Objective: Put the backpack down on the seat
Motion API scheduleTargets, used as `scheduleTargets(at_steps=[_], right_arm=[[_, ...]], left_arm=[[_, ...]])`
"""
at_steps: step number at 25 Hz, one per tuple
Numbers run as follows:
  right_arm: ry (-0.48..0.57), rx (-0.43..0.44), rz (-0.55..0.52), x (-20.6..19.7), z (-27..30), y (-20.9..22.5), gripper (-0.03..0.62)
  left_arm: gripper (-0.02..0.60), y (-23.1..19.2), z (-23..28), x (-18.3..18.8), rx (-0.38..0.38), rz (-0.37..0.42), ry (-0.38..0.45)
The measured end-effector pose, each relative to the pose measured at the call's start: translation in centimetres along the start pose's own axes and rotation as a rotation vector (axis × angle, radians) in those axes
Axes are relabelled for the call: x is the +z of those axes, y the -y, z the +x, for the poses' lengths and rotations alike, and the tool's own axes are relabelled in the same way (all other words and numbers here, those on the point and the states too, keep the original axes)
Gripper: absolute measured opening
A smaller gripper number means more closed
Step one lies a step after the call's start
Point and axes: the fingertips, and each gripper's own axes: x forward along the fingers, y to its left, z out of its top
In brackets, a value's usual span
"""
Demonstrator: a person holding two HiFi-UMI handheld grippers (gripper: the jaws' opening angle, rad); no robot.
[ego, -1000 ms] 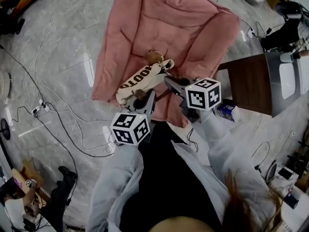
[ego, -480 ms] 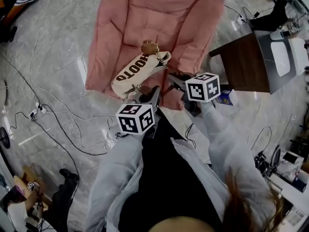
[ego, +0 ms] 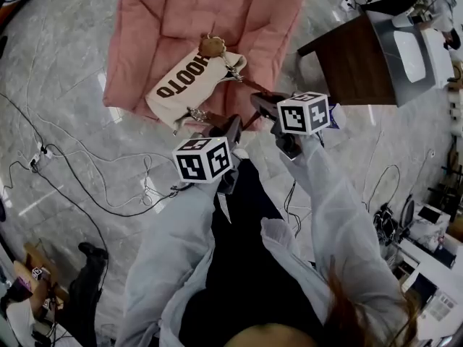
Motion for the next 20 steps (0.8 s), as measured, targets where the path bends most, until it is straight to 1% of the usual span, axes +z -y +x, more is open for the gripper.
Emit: scheduleTargets(at_steps=[3, 5, 7, 11, 14, 16, 20], right_arm=[[-0.001, -0.011, -0.009, -1.6, -1.4, 1.4, 0.008], [0.001, 0.001, -0.006, -3.0, -2.0, 2.4, 0.008], [-0.002, 0.013, -0.025, -4.2, -2.5, 3.3, 0.008], [-0.042, 0.061, -0.039, -7.9, -3.0, 5.2, 0.008], [-0.053, 0.053, -0.059, -9.9, -3.3, 7.0, 0.008], [-0.071, 0.050, -0.082, -11.4, -3.4, 8.0, 0.008], [-0.085, 0.051, -0.050, -13.5, -3.3, 10.0, 0.008]], left_arm=[[0.014, 0.6, 1.1, -2.6, 0.024, -0.028, -0.003], [0.014, 0.7, 1.8, -4.2, 0.040, -0.036, 0.002], [0.014, 0.8, 2.5, -5.8, 0.062, -0.050, 0.014], [0.014, 0.6, 3.8, -10.0, 0.122, -0.116, 0.041], [0.015, 0.2, 5.2, -12.6, 0.155, -0.131, 0.053], [0.015, 0.0, 5.9, -14.0, 0.164, -0.148, 0.073], [0.015, -0.6, 7.3, -16.6, 0.189, -0.151, 0.083]])
